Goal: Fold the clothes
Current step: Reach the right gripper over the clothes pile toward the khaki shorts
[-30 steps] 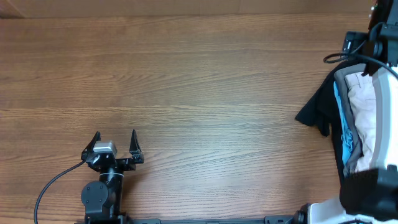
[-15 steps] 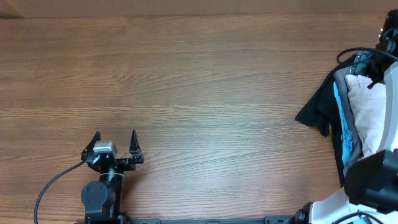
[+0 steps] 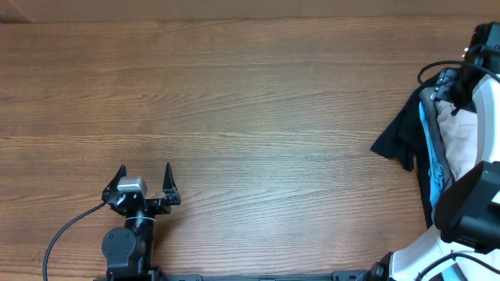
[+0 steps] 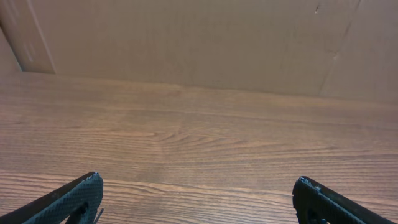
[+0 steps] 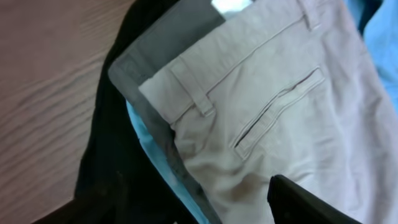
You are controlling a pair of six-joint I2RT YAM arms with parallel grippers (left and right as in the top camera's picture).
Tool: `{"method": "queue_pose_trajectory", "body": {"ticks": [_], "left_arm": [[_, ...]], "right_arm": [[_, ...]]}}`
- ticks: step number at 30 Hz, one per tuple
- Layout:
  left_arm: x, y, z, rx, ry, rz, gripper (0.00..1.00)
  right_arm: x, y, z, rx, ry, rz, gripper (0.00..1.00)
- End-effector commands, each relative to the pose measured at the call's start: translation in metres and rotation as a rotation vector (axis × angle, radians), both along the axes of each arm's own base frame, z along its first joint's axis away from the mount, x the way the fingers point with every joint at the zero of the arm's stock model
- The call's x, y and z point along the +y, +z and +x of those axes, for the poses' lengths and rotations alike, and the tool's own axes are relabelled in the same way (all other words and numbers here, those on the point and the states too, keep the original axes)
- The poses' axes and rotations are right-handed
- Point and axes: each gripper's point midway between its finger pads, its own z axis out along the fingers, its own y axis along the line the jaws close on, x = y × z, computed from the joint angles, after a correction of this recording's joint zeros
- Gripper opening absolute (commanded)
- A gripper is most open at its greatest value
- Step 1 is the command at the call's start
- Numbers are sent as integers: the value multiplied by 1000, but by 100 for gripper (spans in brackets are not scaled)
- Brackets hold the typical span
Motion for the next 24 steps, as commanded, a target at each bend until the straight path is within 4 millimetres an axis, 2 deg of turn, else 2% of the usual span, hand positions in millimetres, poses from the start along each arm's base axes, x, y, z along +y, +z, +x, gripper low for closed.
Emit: {"method": "queue_pose_trajectory", "body": {"ticks": [1,10,15,19,22,24], "left_arm": [[3,0,0,-5,12,13,100],[3,0,0,-5,12,13,100],[3,0,0,-5,12,13,100],[3,0,0,-5,12,13,100],[3,0,0,-5,12,13,100],[3,0,0,-5,12,13,100]], "right_arm": [[-5,-30,-2,53,13,-5,74],[-42,-78,-3,56,-51,5,77],[-37,-85,0,15,-41,108,78],[-37,-85,-1,17,-38,112,82],[-27,-87,2,25,55,147,83],[-27,-87,3,24,58,148,83]]}}
